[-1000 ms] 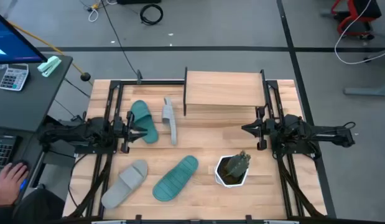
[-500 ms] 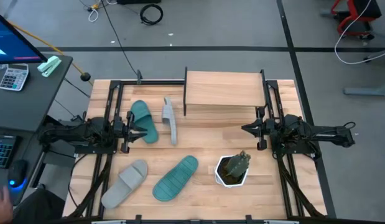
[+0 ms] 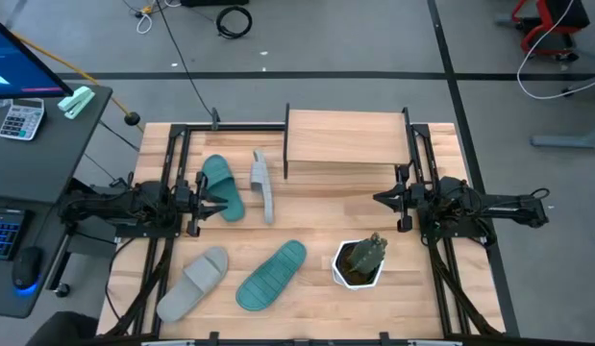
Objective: Pick and place slides into the shelf
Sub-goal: Put the top green slides on the shelf
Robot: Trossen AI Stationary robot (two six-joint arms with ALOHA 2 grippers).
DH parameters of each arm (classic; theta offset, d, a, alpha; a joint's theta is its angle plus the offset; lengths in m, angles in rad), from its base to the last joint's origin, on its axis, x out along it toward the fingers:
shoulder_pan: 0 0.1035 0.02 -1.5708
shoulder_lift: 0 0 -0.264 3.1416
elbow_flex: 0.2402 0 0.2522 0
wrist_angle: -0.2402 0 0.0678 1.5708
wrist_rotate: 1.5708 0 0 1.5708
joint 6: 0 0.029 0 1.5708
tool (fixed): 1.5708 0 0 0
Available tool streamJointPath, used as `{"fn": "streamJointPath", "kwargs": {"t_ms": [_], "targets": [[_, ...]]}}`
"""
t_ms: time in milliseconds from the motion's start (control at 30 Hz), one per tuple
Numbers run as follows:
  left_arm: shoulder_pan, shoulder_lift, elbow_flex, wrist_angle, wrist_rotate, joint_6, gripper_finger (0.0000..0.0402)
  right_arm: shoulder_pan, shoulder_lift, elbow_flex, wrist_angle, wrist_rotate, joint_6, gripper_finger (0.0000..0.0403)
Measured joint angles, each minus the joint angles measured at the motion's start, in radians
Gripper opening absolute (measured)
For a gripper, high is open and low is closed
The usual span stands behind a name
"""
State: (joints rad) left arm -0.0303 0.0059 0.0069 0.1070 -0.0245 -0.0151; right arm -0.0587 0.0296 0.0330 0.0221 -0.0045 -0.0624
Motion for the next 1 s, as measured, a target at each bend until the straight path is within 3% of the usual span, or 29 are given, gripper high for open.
{"fn": "streamJointPath", "kwargs": {"t_ms": [1000], "targets": [[0.0,0.0,0.0,0.0,0.0,0.0,0.0078,0.0,0.0,0.0,0.0,0.0,0.0,0.003]]}}
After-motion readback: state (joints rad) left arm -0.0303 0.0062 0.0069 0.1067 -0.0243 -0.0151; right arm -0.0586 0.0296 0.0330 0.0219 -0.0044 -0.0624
